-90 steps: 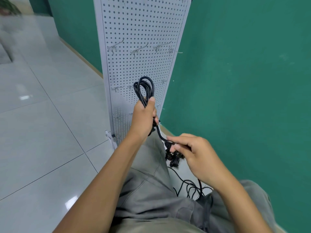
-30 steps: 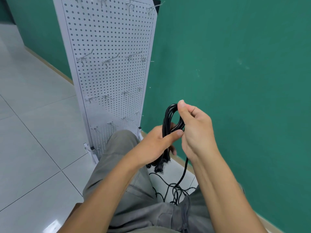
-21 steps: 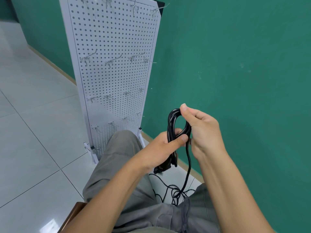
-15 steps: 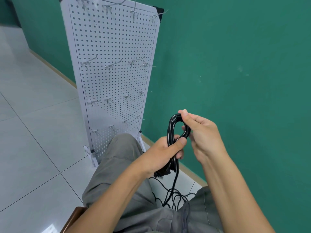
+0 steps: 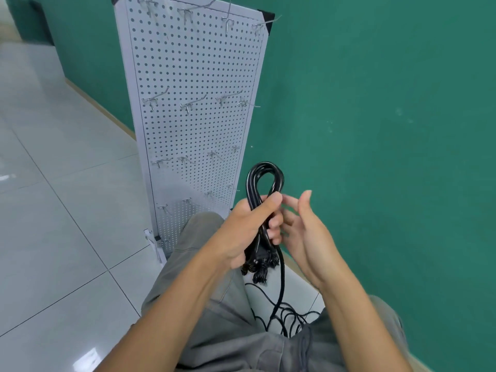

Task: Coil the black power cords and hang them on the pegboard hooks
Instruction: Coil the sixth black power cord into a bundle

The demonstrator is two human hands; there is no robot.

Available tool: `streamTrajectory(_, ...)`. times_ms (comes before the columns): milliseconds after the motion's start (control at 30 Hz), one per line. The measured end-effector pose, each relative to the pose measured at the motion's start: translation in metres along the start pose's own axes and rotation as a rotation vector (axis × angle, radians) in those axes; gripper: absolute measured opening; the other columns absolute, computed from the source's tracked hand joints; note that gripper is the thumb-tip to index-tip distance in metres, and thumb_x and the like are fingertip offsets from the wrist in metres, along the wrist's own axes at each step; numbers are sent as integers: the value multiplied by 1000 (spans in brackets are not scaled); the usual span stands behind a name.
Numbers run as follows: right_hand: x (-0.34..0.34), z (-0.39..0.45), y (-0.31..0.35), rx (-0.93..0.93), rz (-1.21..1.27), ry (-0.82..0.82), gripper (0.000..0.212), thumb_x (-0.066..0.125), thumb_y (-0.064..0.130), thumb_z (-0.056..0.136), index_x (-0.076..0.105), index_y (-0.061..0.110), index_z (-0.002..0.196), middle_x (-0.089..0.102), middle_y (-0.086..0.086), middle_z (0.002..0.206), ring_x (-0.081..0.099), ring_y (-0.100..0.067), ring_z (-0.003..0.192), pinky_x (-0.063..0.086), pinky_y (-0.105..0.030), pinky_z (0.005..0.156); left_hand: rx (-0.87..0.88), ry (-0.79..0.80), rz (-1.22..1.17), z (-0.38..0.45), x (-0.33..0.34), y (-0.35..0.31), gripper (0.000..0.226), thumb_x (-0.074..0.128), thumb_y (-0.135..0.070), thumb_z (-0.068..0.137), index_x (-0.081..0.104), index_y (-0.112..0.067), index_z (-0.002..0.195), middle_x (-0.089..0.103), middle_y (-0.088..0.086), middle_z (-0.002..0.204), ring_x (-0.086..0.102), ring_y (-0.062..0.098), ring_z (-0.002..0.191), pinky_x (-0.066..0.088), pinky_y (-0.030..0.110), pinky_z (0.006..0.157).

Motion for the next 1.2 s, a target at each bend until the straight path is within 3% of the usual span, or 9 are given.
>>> streamTrajectory(67,3,-3,-25,69,-86,42,69,25,68,93,65,17,118,73,9,96,68,-13,96,54,-34,92,27,-67,18,0,-11,-10,34,61,-43,91,48,-14,78,51,-2,60,52,17,58,49,28,60)
streamTrajectory(133,8,-6,-45,123,-252,79,75,18,68,95,68,19,122,78,-1,108,71,-20,109,51,-42,102,54,-173,-17,0,-25,-17,35,61,-44,91,49,-15,77,52,-5,57,60,18,61,52,31,66)
streamTrajectory(233,9,-11,-59,139,-411,91,74,20,62,99,71,11,112,79,-10,97,75,-27,88,57,-39,91,105,-349,-136,1,-51,-26,32,59,-41,99,51,-17,79,45,-5,59,60,13,58,55,29,64)
streamTrajectory(433,5,-19,-60,-33,-516,-19,21,50,10,106,66,12,119,73,1,80,54,-12,56,49,-22,61,217,-629,-312,-2,-98,-39,32,61,-37,102,51,-19,78,43,-7,58,49,9,49,49,25,54)
streamTrajectory(633,11,-24,-39,-157,-828,-127,15,62,15,101,73,25,101,75,18,78,57,-7,55,44,-16,59,247,-746,-265,-3,-107,-34,35,61,-35,104,48,-18,76,43,-7,56,47,10,47,47,27,54)
streamTrajectory(933,32,-30,2,-146,-1099,170,26,56,15,103,74,25,119,72,23,93,57,11,70,40,-7,67,236,-730,33,1,-95,-20,45,58,-36,105,44,-17,66,44,-4,54,47,15,48,41,30,52)
streamTrajectory(1000,36,-28,13,-168,-1068,223,28,53,13,105,73,27,120,72,24,90,61,-3,69,47,-17,68,202,-687,108,3,-85,-11,46,57,-37,105,45,-16,66,44,-2,54,47,17,49,41,29,50)
streamTrajectory(1100,33,-22,28,-209,-1034,248,32,49,12,106,71,32,119,72,23,93,67,-39,86,55,-53,85,178,-612,228,5,-60,1,46,55,-32,106,45,-15,64,44,-3,49,44,14,44,38,25,48)
streamTrajectory(1200,24,-18,39,-189,-975,258,31,47,7,106,66,29,113,74,14,89,57,-39,74,53,-52,75,178,-486,328,8,-40,15,48,53,-36,107,42,-17,65,38,-9,48,35,12,47,32,26,49)
Point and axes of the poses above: each hand's wrist, its own z-axis towards the middle knuckle, its own x-axis out of the palm, y = z × x, the point moved 5 cm from there along z, towards the middle knuckle
